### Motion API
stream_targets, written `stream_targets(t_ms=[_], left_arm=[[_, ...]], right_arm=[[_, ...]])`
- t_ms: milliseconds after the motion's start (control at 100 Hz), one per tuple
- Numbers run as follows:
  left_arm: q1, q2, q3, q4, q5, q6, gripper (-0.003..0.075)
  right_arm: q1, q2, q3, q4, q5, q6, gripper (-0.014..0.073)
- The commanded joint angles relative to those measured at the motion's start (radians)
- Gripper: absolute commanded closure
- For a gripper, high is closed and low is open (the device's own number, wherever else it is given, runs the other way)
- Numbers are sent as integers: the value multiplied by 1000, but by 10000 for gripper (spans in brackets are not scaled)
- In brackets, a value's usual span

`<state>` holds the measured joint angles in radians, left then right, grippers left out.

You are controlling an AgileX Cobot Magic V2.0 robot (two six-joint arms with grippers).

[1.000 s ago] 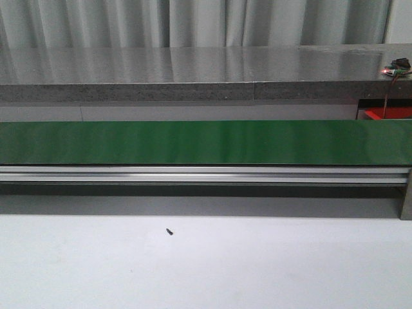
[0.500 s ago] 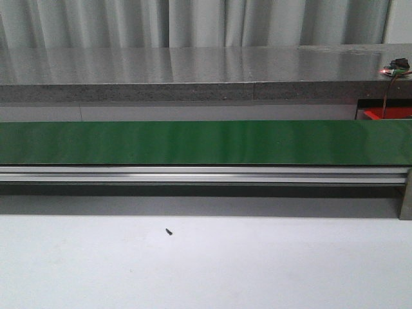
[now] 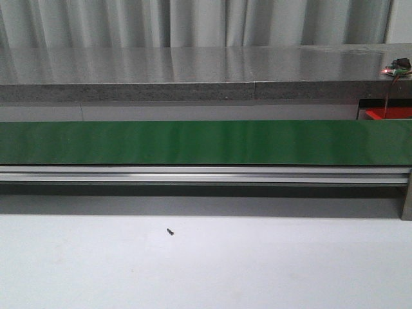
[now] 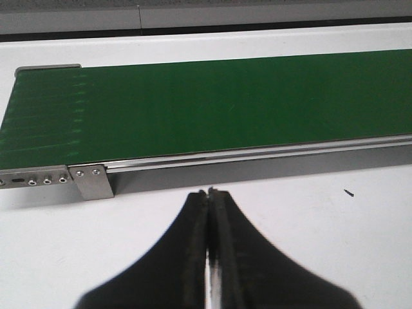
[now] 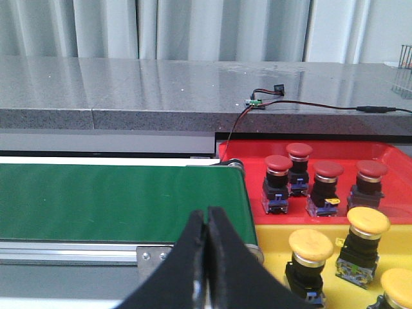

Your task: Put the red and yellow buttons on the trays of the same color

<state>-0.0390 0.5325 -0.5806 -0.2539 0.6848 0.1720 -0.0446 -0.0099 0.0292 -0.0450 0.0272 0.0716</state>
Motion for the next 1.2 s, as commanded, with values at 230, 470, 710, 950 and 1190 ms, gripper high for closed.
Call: stream_targets(t_ms=[230,470,710,950,1190], left_arm=[[-7,3,-27,-14,-72,-3,740],[-7,3,-27,-14,-72,-3,739],[-7,3,-27,-14,-72,-3,740],[-7,3,-27,-14,-72,-3,740],[-7,-14,-17,82,-215,-16,740]], right_arm=[[-6,-19,-19,-11,-84,-7,661],[-6,-19,-19,-11,-84,-7,661],[-6,-19,-19,-11,-84,-7,661],[-6,-19,-19,-11,-84,-7,661],[-6,-19,-19,-11,-84,-7,661]])
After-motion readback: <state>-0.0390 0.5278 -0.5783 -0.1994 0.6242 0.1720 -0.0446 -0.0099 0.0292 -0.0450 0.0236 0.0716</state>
